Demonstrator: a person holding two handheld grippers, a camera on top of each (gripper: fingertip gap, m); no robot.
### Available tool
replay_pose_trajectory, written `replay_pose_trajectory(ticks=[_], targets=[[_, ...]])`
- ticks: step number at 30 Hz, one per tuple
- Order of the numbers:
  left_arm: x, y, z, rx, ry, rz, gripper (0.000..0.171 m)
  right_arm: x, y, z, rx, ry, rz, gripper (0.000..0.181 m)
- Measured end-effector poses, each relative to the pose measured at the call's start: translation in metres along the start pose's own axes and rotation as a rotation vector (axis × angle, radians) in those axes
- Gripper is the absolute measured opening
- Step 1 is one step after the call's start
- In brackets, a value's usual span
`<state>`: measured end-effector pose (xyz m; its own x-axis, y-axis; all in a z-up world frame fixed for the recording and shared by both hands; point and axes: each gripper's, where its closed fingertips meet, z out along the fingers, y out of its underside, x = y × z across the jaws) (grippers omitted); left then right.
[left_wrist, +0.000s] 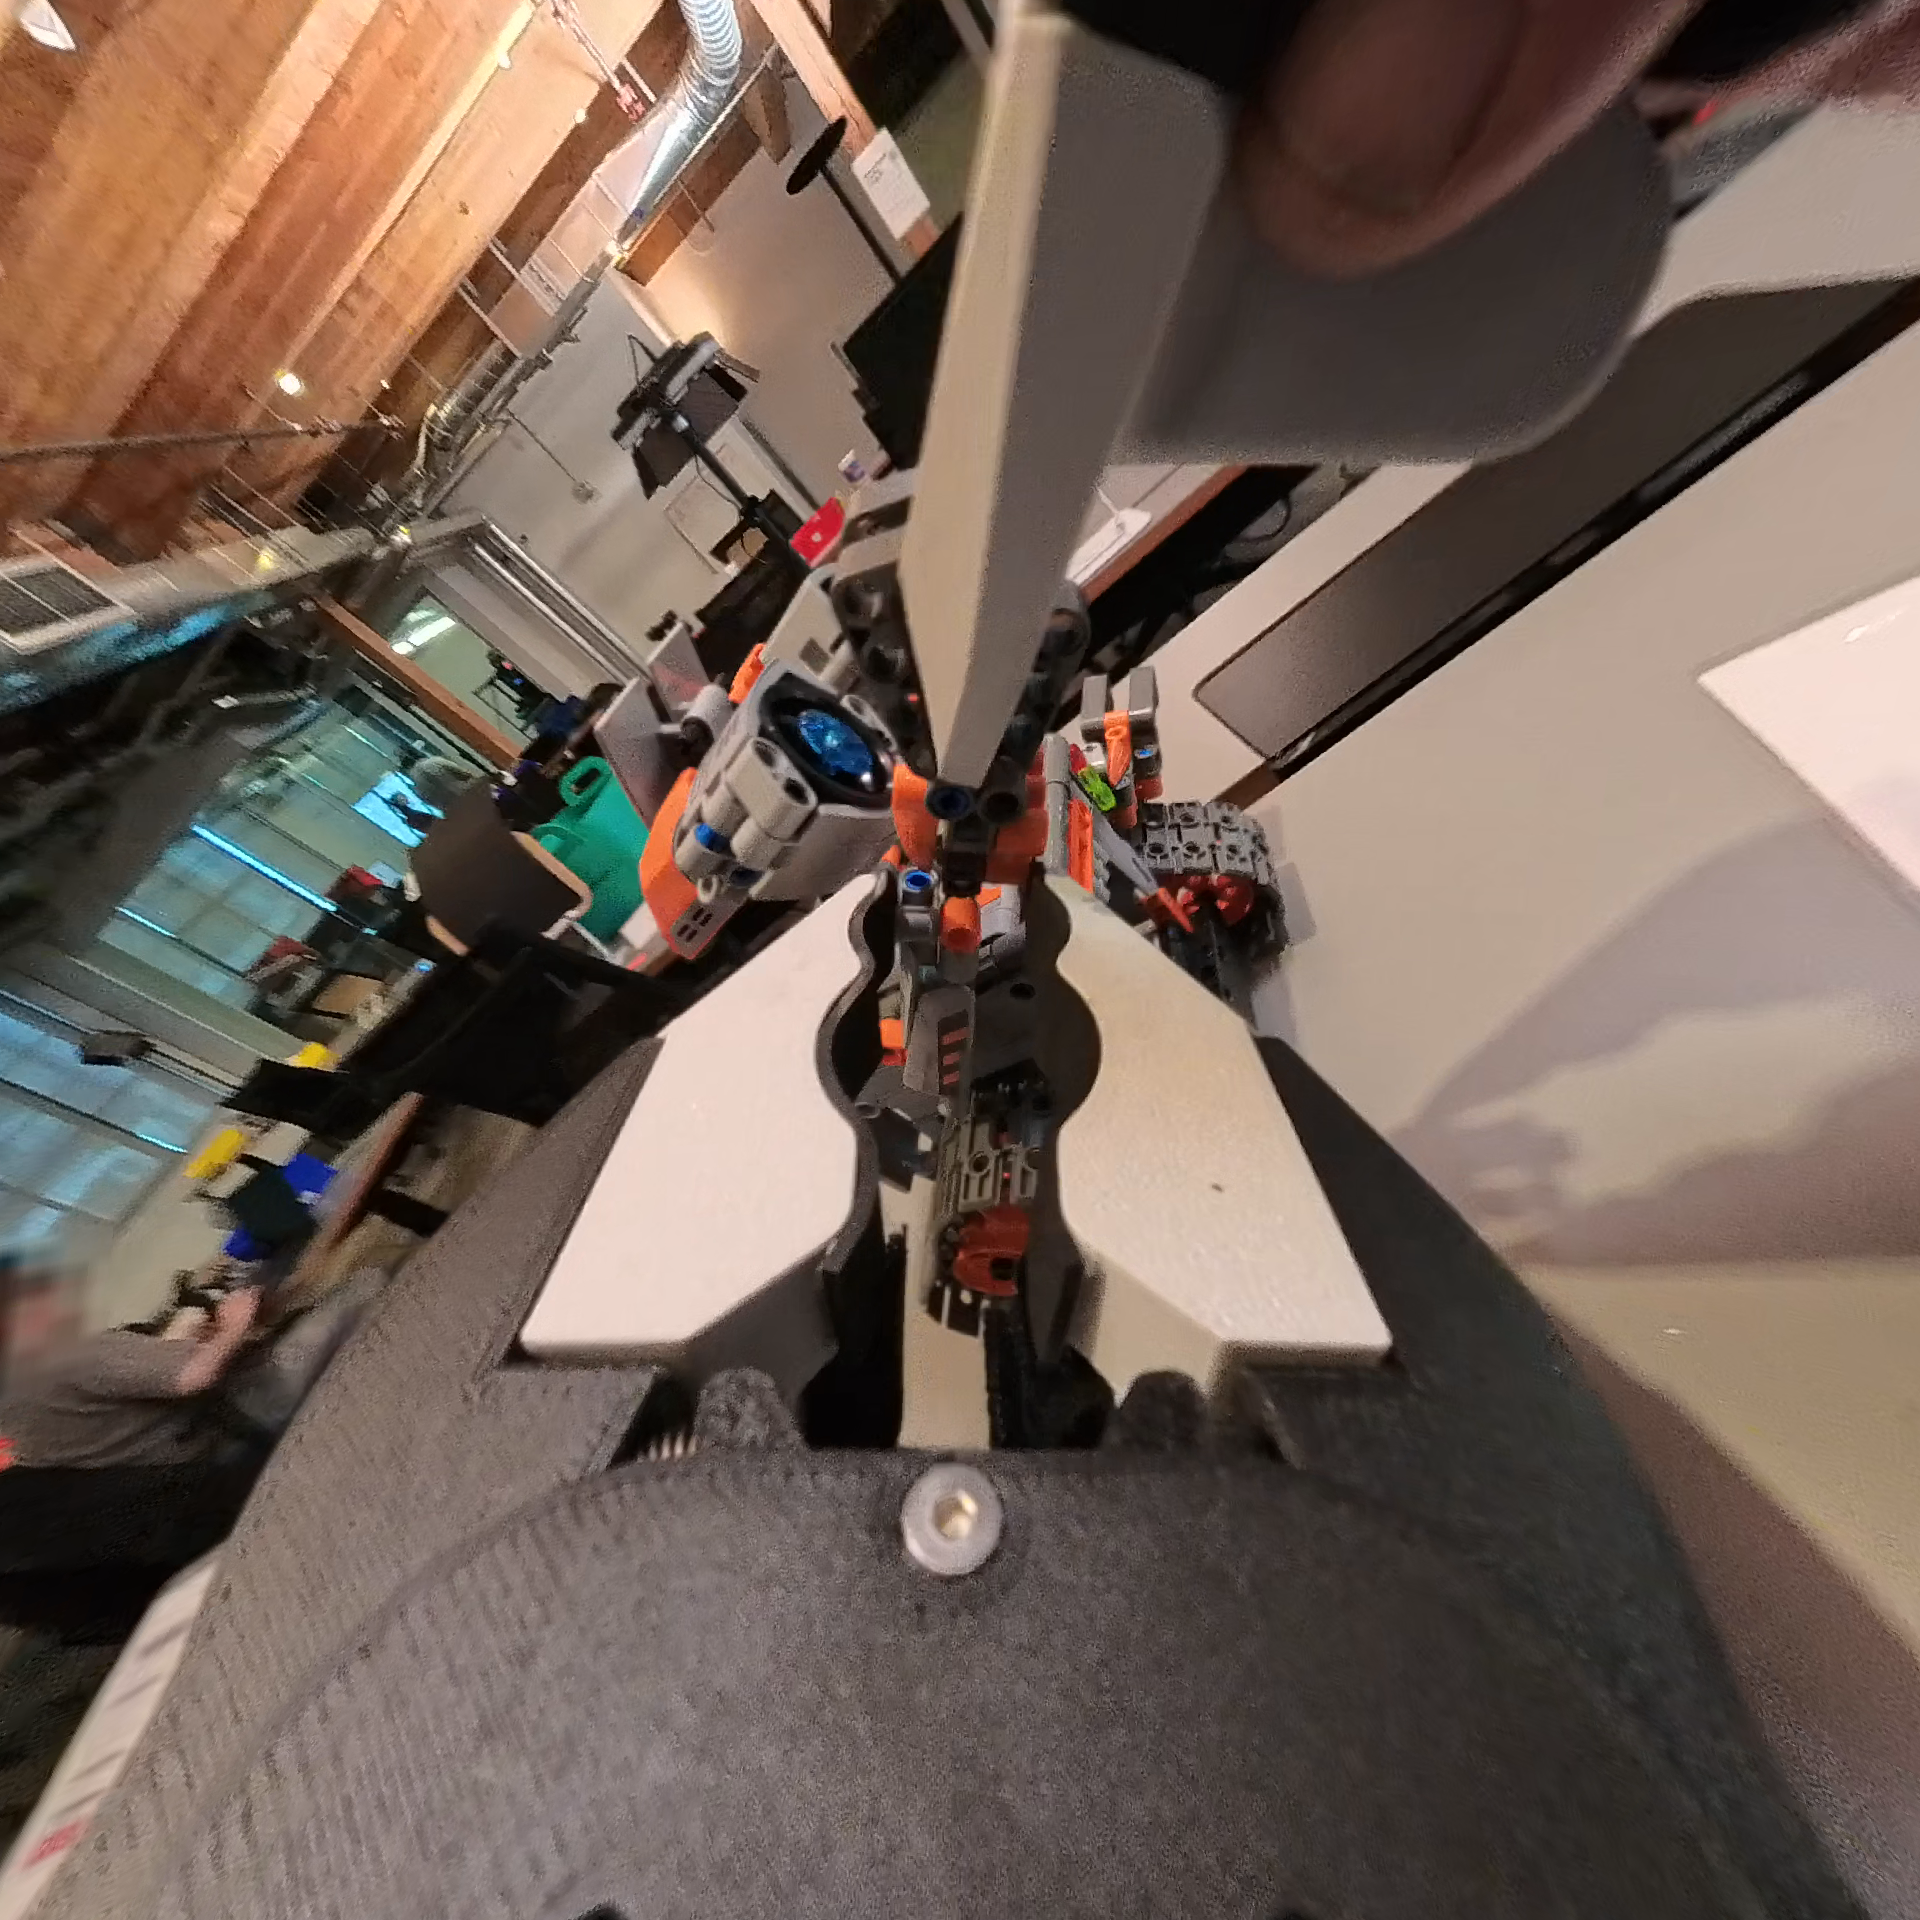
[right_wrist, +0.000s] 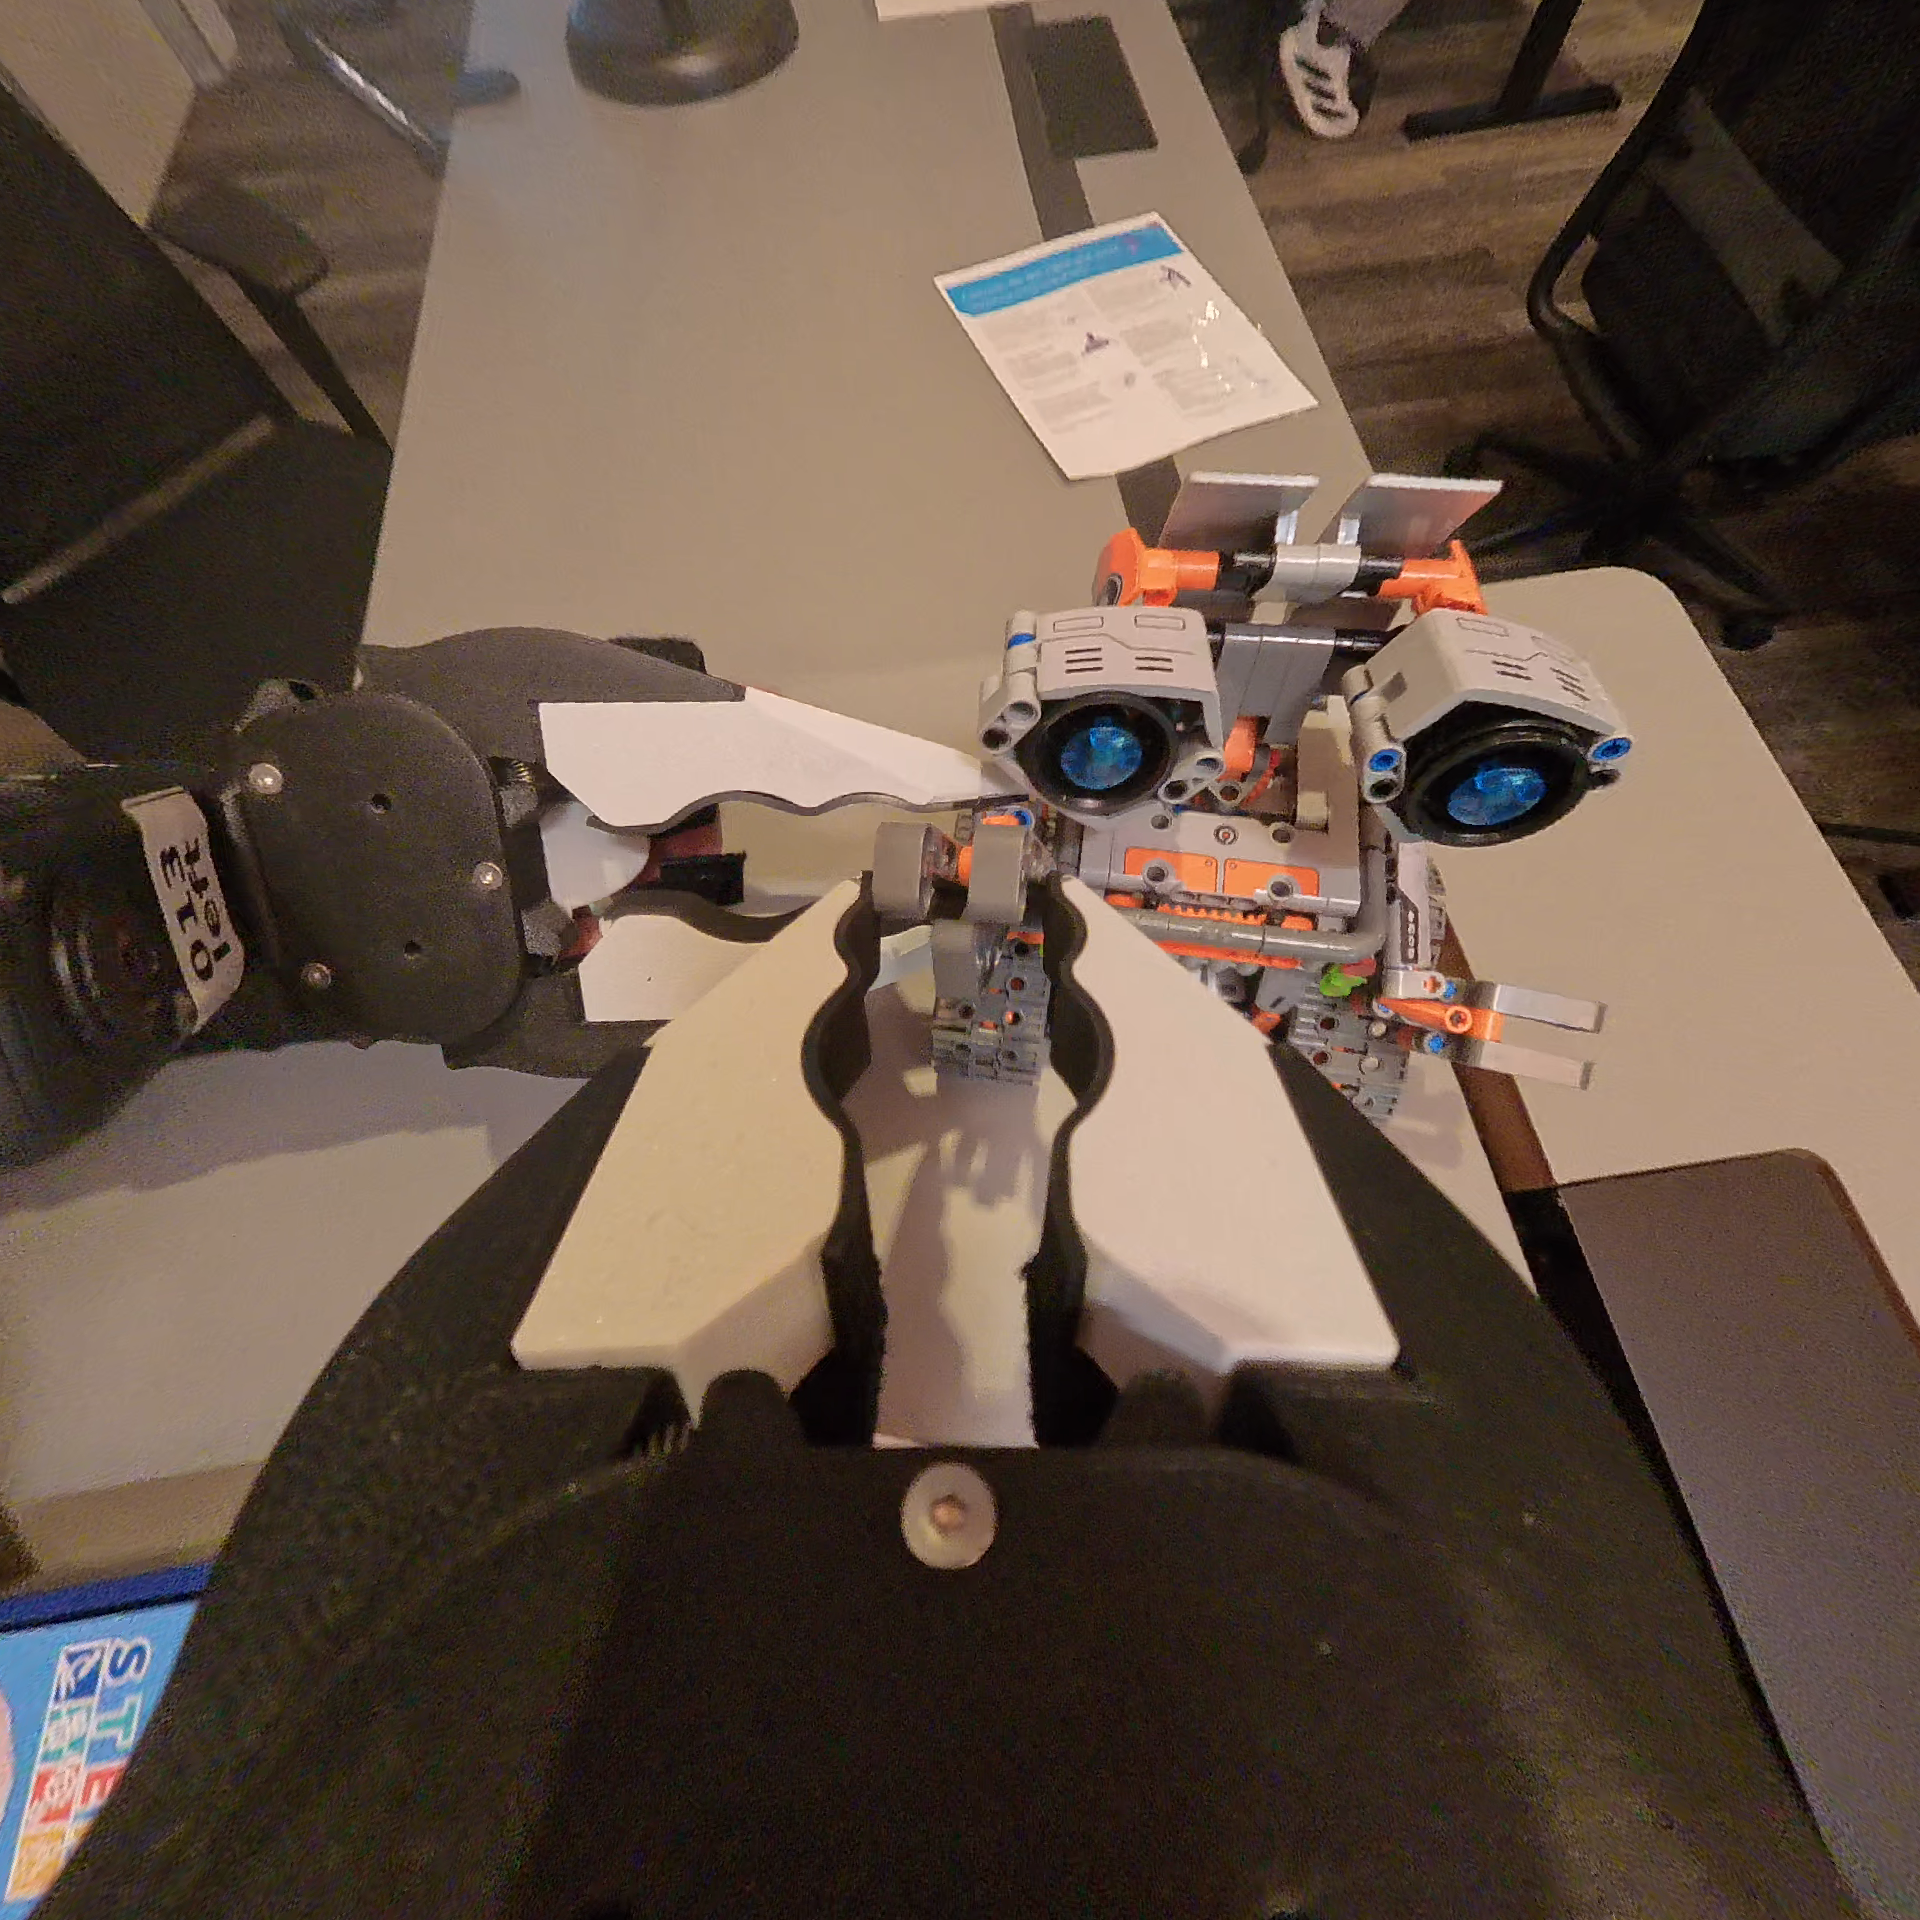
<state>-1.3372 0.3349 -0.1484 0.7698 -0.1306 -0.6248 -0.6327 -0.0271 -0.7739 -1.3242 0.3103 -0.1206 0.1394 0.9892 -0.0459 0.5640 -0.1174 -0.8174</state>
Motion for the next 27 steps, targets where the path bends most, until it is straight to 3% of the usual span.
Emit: replay_pose_trajectory(ticks=[5,10,14,21,27], targets=[[-0.004,0.0,-0.004,0.039,0.031,-0.072,0.021,0.0,-0.006,0.0,0.069,-0.01,0.063,0.026],[-0.01,-0.002,-0.008,0.071,0.056,-0.181,0.021,-0.004,-0.016,0.003,0.027,-0.02,0.019,0.026],[-0.012,-0.001,-0.01,0.084,0.074,-0.234,0.021,-0.004,-0.018,0.004,0.082,-0.062,0.111,0.026],[-0.01,-0.002,-0.012,0.103,0.112,-0.234,0.021,0.006,-0.017,0.002,0.269,-0.255,0.431,0.023],[-0.011,-0.002,-0.012,0.114,0.136,-0.239,0.021,0.006,-0.018,0.0,0.314,-0.34,0.486,0.022]])
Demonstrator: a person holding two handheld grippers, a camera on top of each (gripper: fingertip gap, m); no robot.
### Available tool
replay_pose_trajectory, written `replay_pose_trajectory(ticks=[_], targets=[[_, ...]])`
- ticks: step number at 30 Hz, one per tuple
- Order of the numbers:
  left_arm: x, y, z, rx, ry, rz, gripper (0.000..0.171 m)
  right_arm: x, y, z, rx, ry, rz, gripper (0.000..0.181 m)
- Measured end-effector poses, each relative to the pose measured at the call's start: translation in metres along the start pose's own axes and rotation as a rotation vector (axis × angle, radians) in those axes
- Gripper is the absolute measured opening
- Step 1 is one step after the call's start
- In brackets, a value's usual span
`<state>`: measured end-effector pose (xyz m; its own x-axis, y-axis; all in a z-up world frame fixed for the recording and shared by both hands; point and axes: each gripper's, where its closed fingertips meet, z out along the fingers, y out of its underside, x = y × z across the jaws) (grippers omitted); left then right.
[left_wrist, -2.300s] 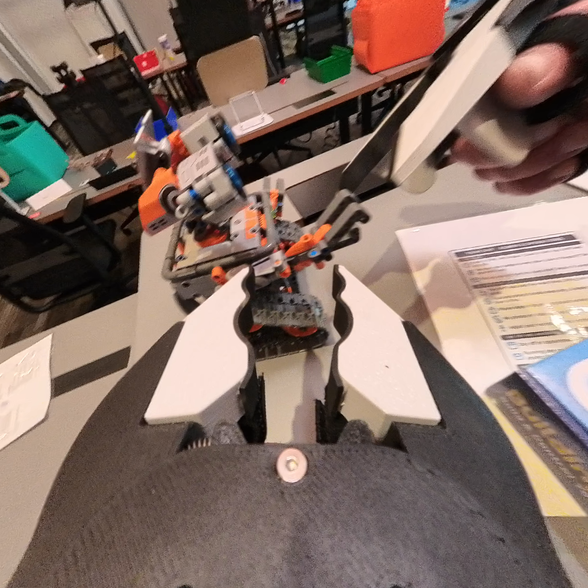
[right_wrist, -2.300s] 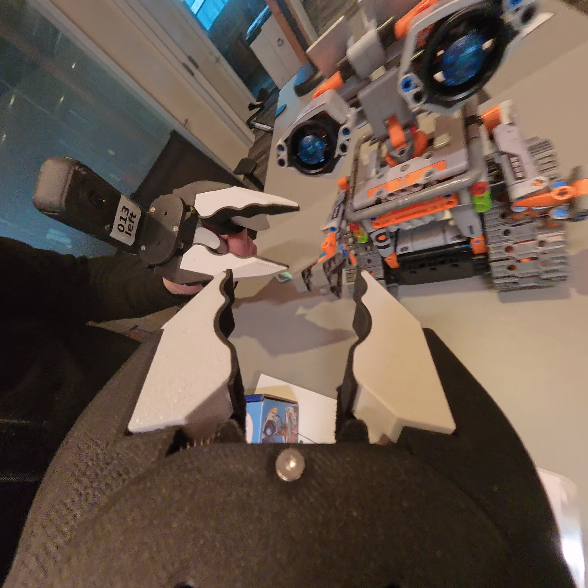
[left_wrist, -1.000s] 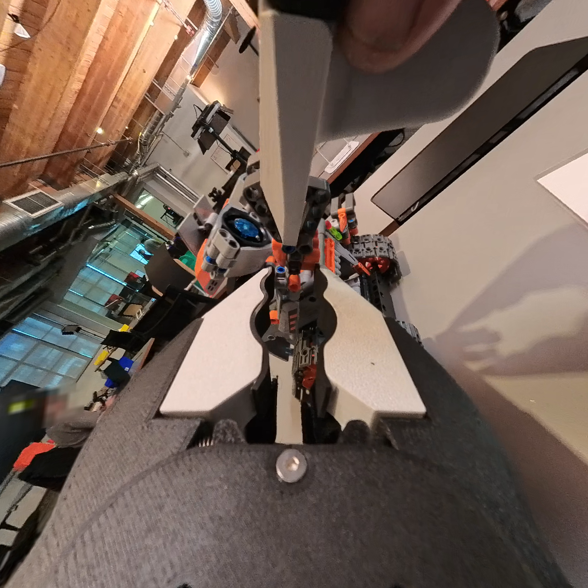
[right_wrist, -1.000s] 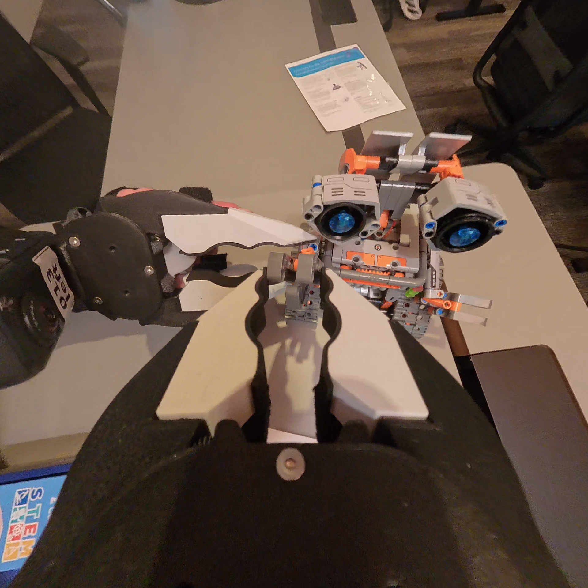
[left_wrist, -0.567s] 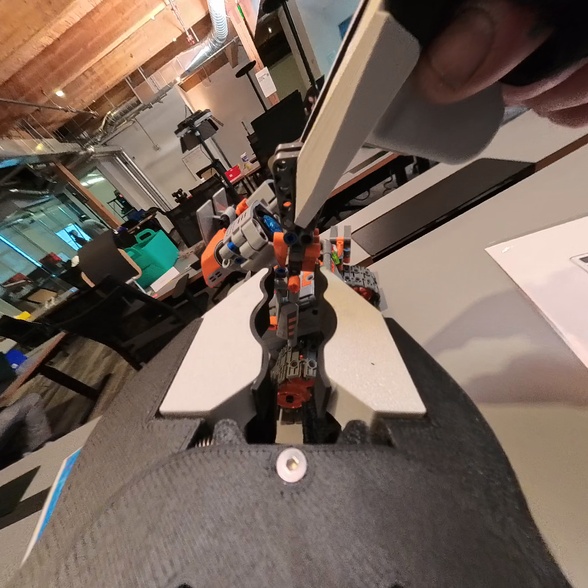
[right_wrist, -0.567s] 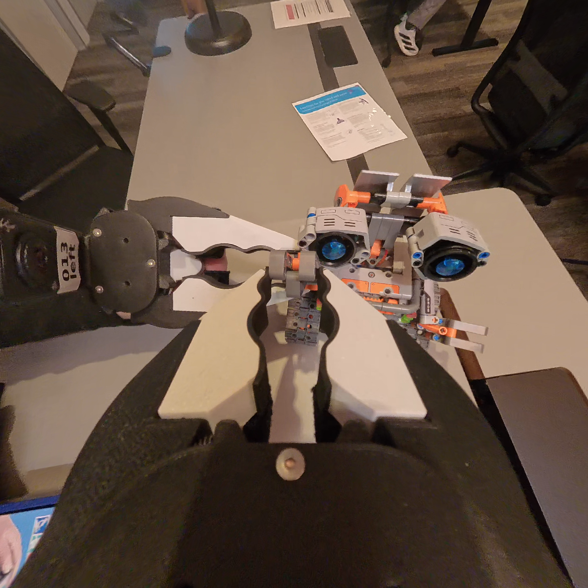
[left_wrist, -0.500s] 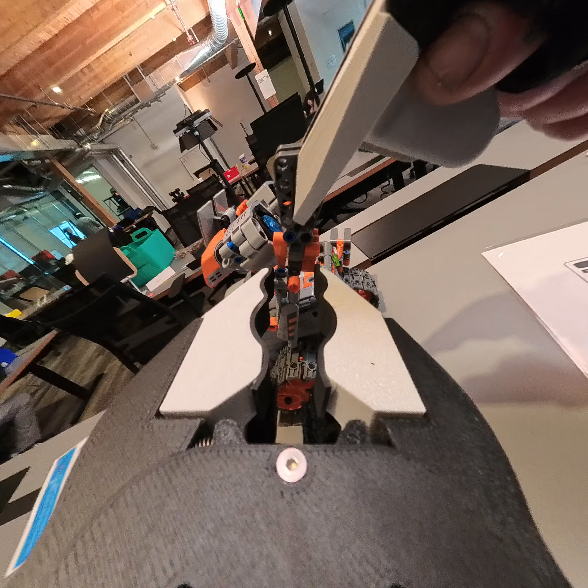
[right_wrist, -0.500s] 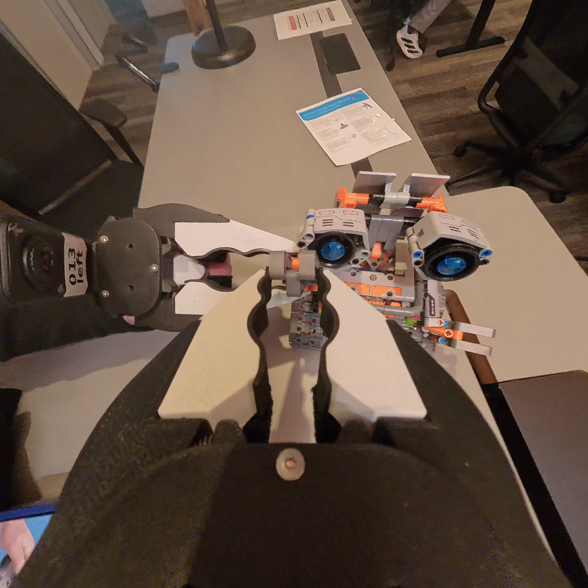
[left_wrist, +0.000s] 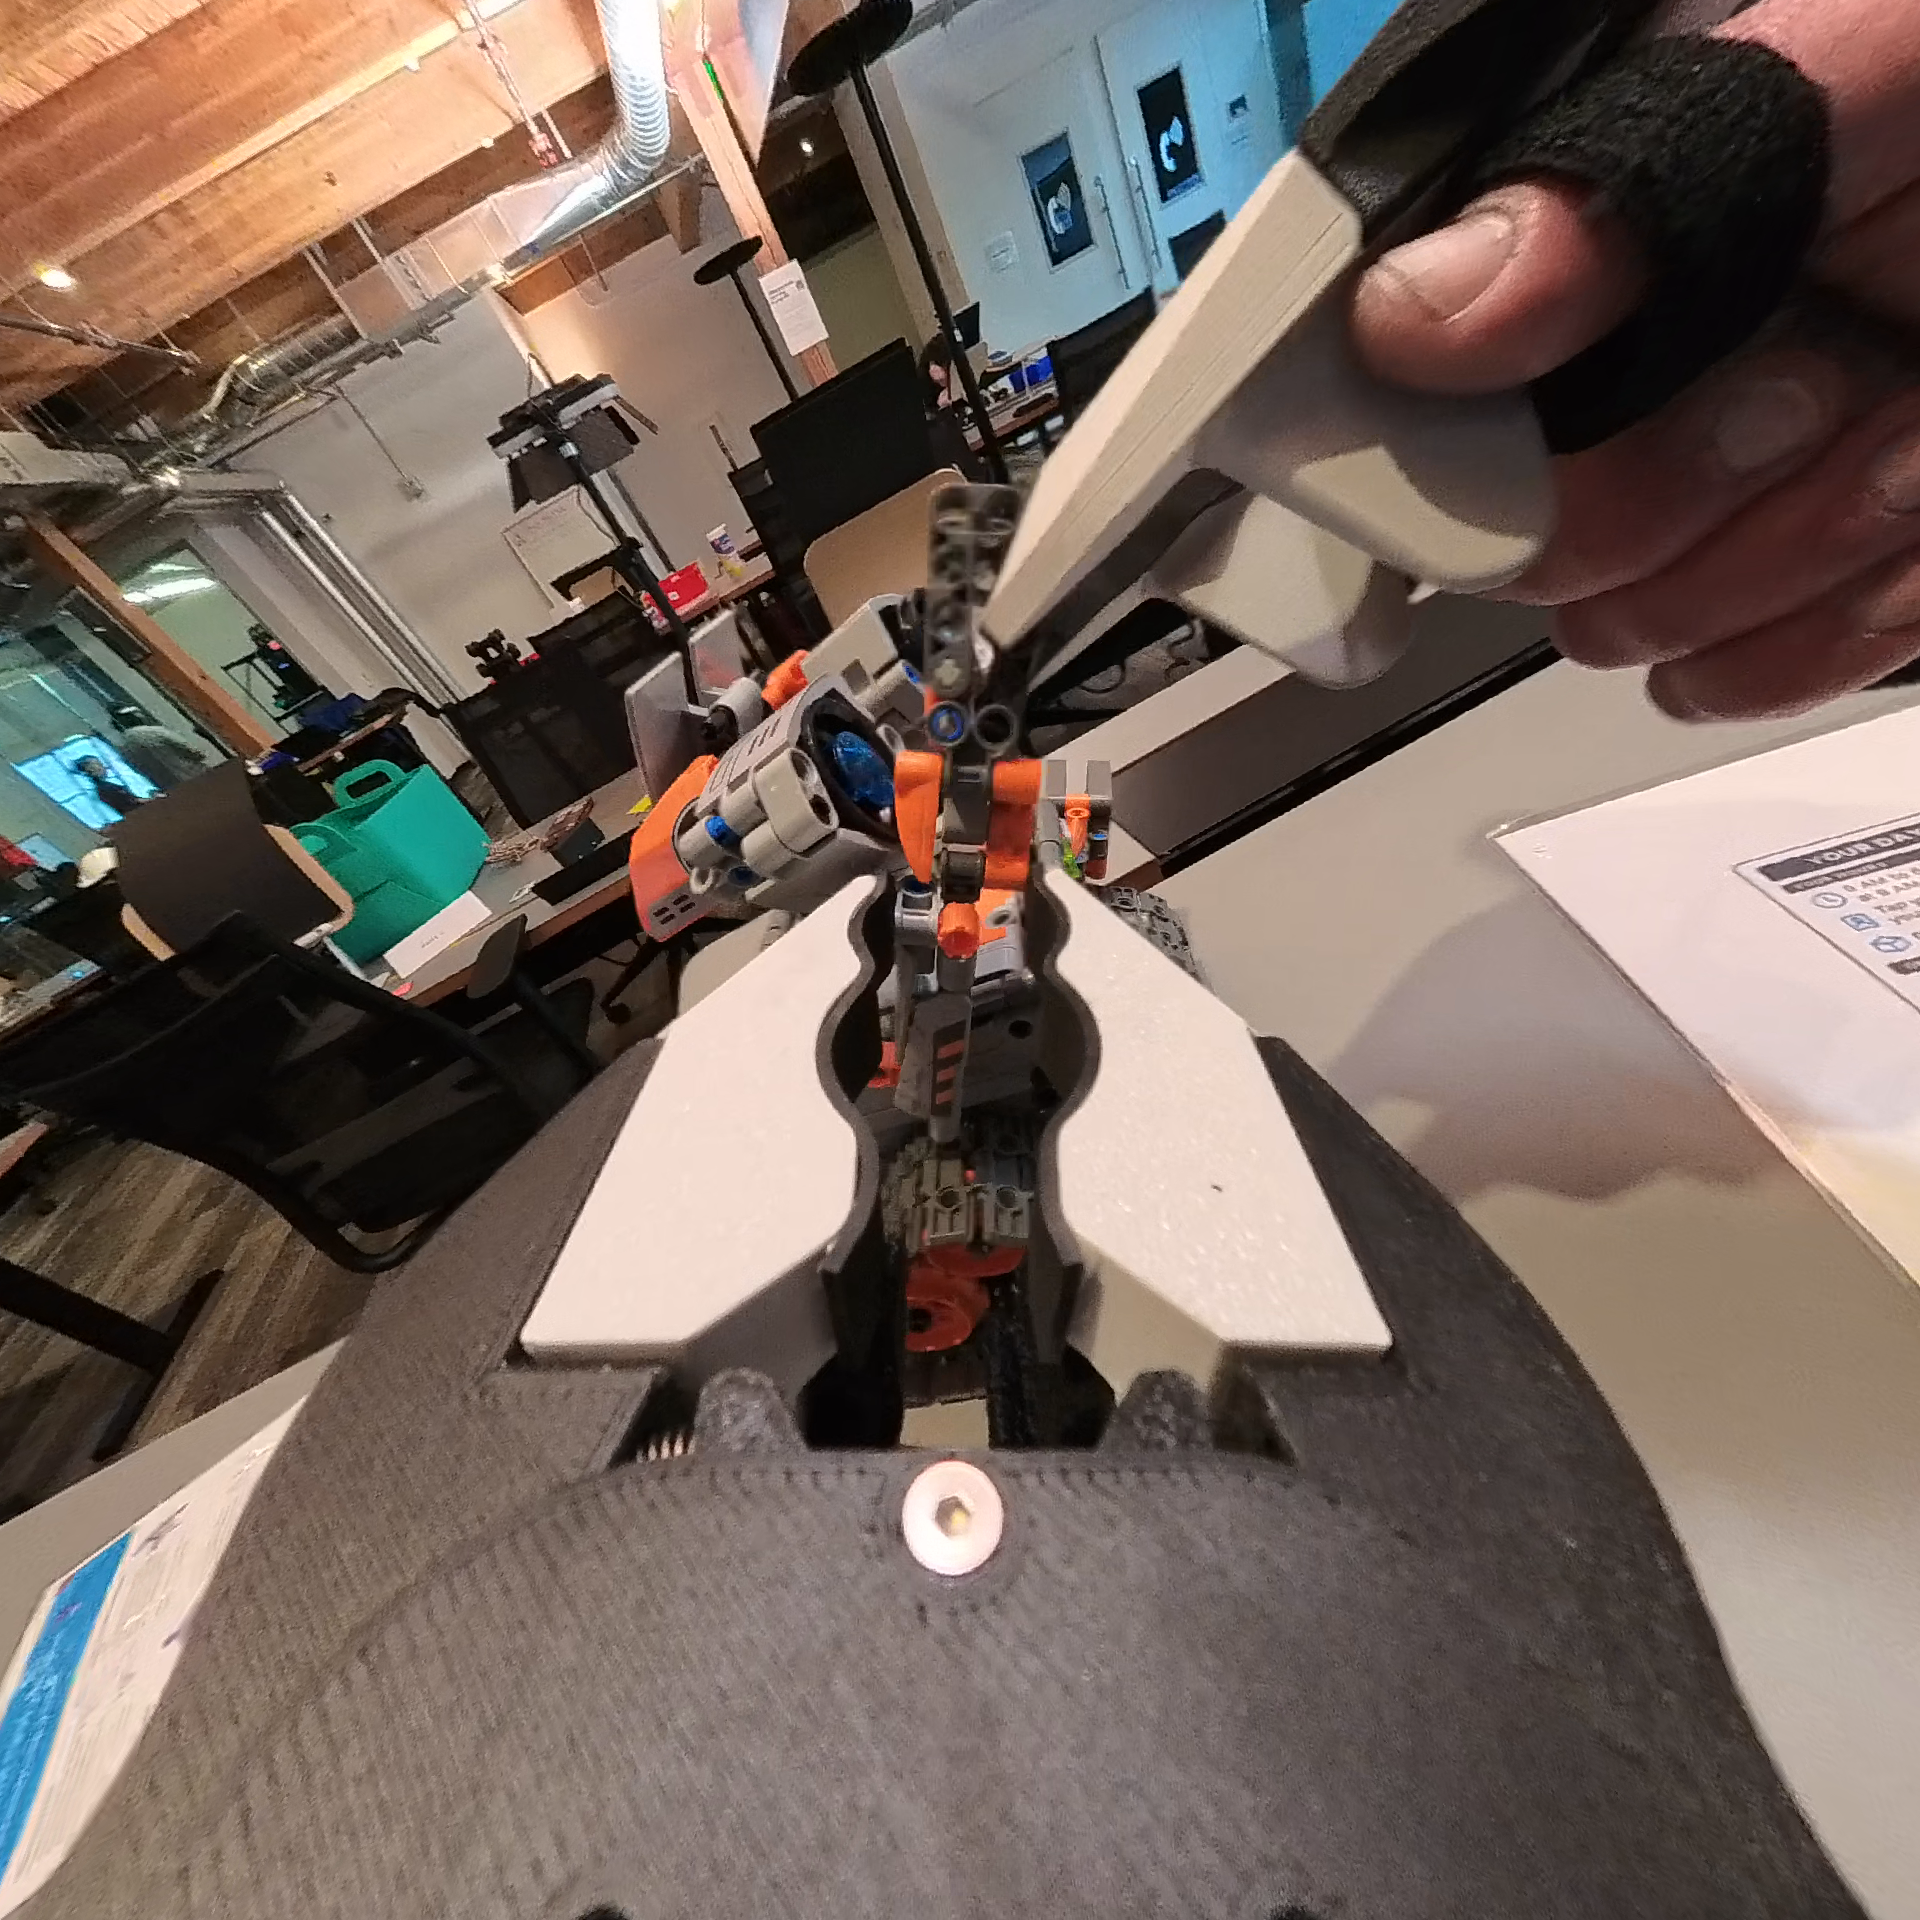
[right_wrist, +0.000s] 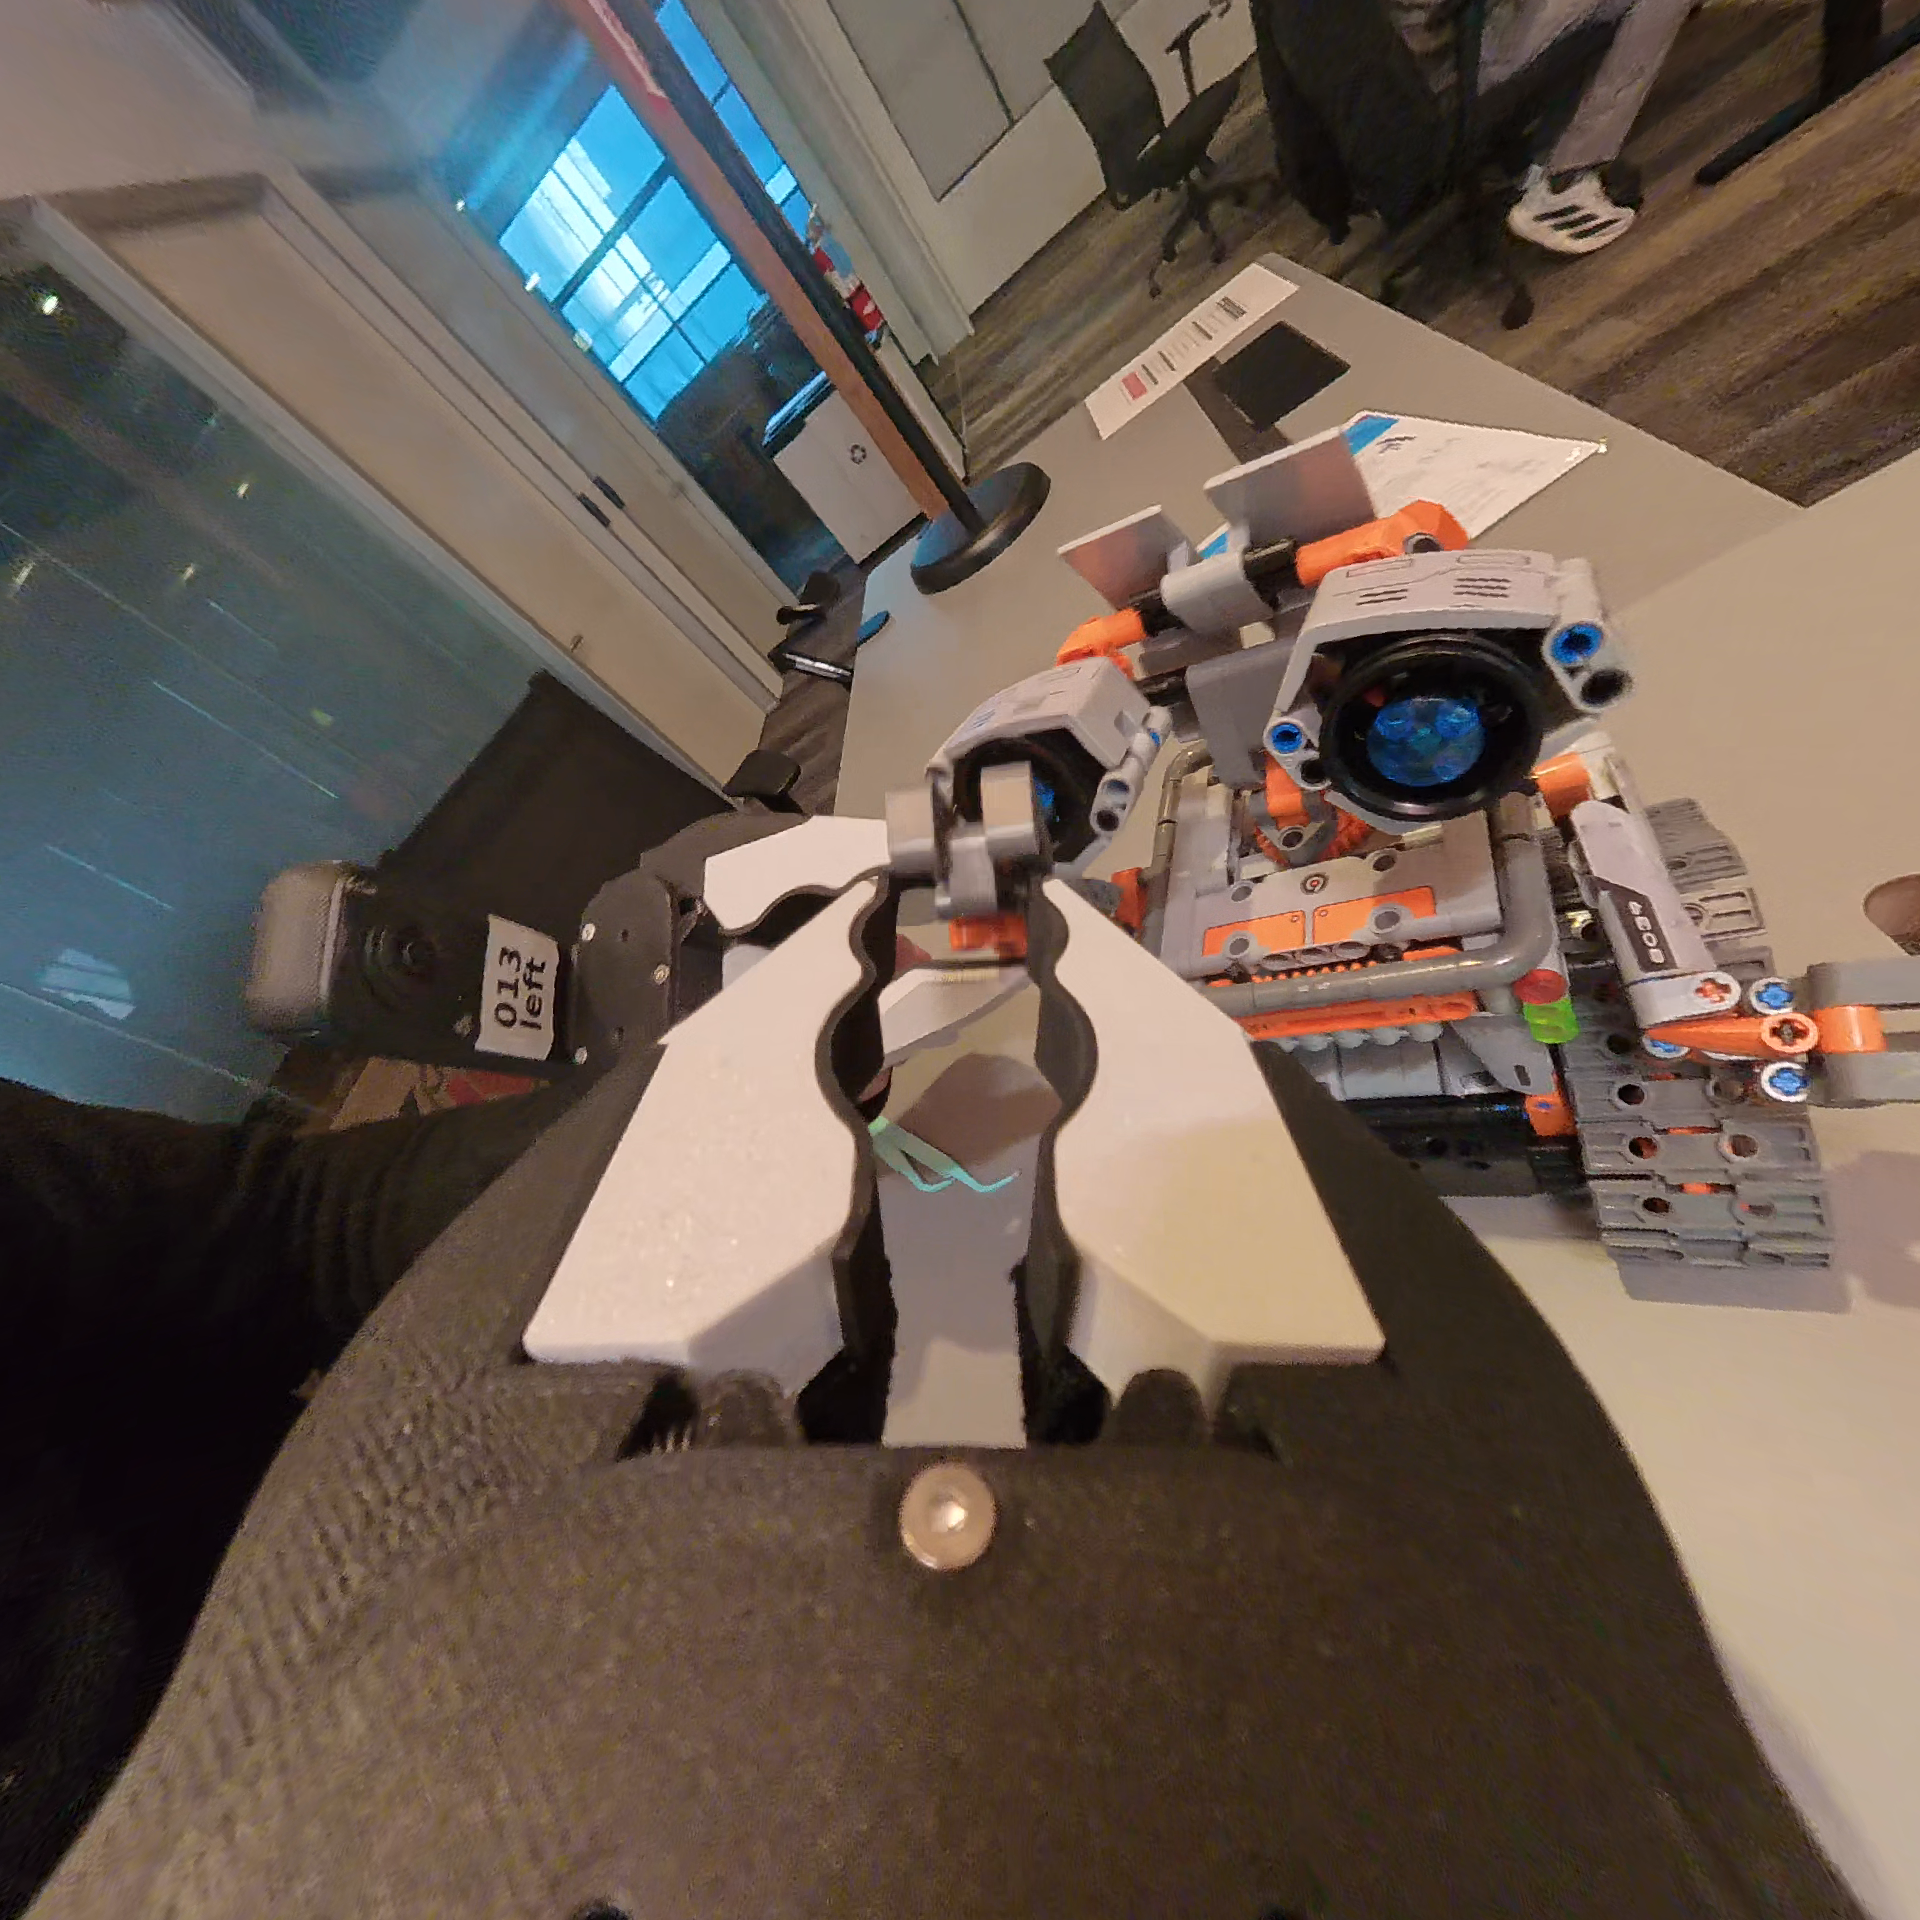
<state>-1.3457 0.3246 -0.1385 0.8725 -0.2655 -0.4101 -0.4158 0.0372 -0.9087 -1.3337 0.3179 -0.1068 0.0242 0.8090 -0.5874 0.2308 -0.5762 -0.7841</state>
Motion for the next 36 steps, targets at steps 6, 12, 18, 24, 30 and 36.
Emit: replay_pose_trajectory(ticks=[6,12,18,24,30,36], targets=[[0.001,0.001,0.0,0.0,0.007,0.041,0.021,0.0,-0.007,0.0,-0.078,0.087,-0.13,0.051],[-0.003,0.007,0.001,-0.011,-0.035,0.064,0.026,0.0,-0.007,0.011,-0.187,0.137,-0.206,0.024],[-0.008,0.026,0.004,-0.06,-0.062,0.036,0.019,-0.006,-0.002,0.014,-0.206,0.219,-0.339,0.024],[-0.008,0.025,0.006,-0.053,-0.041,-0.07,0.013,-0.009,-0.003,0.014,-0.171,0.327,-0.466,0.024],[-0.01,0.025,0.007,-0.052,-0.027,-0.166,0.013,-0.011,-0.004,0.015,-0.031,0.385,-0.496,0.024],[-0.009,0.025,0.007,-0.048,-0.017,-0.248,0.015,-0.007,-0.001,0.009,0.177,0.333,-0.382,0.024]])
